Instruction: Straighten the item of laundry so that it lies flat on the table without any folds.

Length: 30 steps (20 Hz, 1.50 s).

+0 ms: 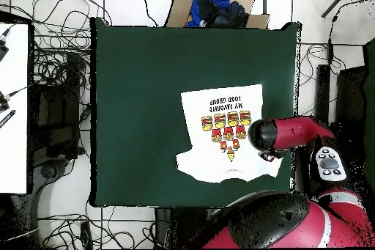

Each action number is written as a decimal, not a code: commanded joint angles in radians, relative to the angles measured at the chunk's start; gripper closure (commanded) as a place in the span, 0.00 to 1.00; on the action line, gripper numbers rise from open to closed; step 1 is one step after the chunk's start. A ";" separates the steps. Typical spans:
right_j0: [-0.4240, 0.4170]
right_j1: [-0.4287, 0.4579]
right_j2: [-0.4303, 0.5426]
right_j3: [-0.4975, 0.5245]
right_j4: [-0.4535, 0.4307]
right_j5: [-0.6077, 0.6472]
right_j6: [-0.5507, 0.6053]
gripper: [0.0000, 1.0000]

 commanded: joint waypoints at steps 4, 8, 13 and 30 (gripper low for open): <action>0.039 0.063 -0.058 -0.083 -0.060 -0.038 0.138 1.00; 0.038 0.076 -0.060 -0.089 -0.051 -0.055 0.136 1.00; 0.034 0.077 -0.063 -0.090 -0.050 -0.066 0.125 1.00; 0.031 0.062 -0.052 -0.083 -0.058 -0.103 0.072 1.00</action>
